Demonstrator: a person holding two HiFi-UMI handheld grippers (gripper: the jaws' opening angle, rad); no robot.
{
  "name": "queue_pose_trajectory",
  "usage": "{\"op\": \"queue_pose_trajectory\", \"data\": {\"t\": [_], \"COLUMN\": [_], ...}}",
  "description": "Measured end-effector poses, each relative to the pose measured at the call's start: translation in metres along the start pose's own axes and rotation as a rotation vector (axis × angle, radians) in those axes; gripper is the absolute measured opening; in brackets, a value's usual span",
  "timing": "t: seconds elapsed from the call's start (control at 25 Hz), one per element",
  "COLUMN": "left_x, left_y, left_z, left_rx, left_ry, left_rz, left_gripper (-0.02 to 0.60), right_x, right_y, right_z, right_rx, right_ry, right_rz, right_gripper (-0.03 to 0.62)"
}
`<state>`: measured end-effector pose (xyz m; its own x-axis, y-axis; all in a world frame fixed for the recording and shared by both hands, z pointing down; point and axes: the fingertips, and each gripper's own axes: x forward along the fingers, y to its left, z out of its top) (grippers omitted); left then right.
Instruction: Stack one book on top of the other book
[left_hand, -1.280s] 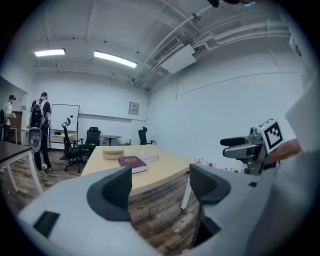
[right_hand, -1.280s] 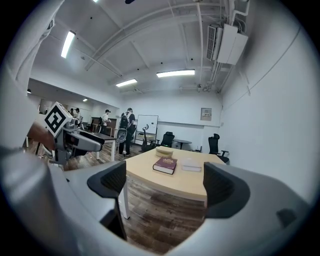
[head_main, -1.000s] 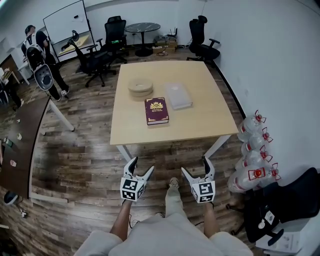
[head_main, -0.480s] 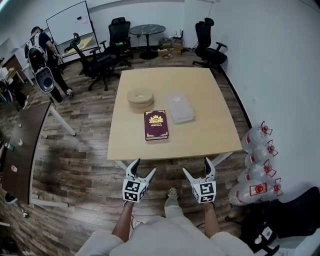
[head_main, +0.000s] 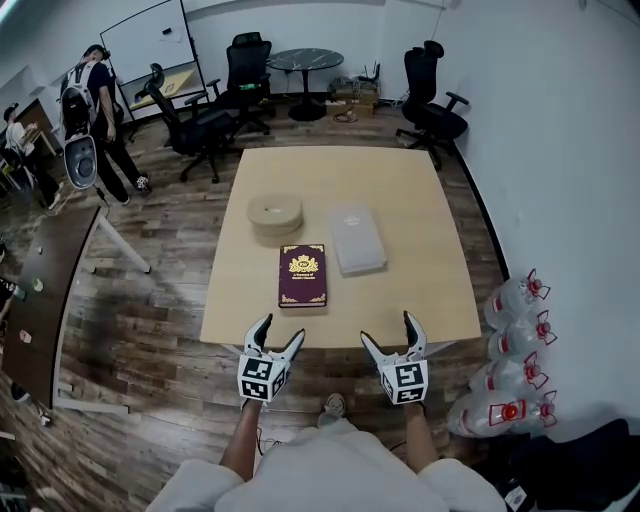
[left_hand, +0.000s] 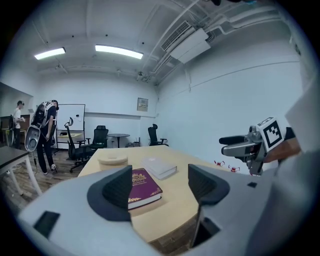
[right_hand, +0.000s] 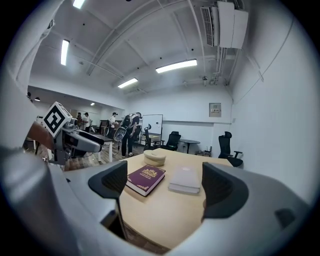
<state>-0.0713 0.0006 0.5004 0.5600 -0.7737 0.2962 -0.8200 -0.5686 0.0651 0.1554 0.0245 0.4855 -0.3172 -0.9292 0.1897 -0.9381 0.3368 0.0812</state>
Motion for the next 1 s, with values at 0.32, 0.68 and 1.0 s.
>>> {"op": "queue_pose_trajectory", "data": {"t": [0.32, 0.68, 1.0], "left_x": [0.051, 0.073, 0.098], "left_y": [0.003, 0.025, 0.038], "left_z": [0.015, 0.023, 0.028], "left_rx": [-0.005, -0.016, -0.014], "left_ry": [0.013, 0.027, 0.027], "left_rz": [0.046, 0.111, 0.104], "left_gripper": [0.351, 0.351, 0.351], "right_x": [0.048, 0.088, 0.111], "right_y": [-0.038, -0.057, -0.069], "right_z": [-0.002, 0.002, 0.003], "right_rx": [0.01, 0.029, 0.032], "right_ry": [0.006, -0.007, -0.01], "right_rz": [0.057, 0.094, 0.091], "right_gripper": [0.449, 0.445, 0.443]}}
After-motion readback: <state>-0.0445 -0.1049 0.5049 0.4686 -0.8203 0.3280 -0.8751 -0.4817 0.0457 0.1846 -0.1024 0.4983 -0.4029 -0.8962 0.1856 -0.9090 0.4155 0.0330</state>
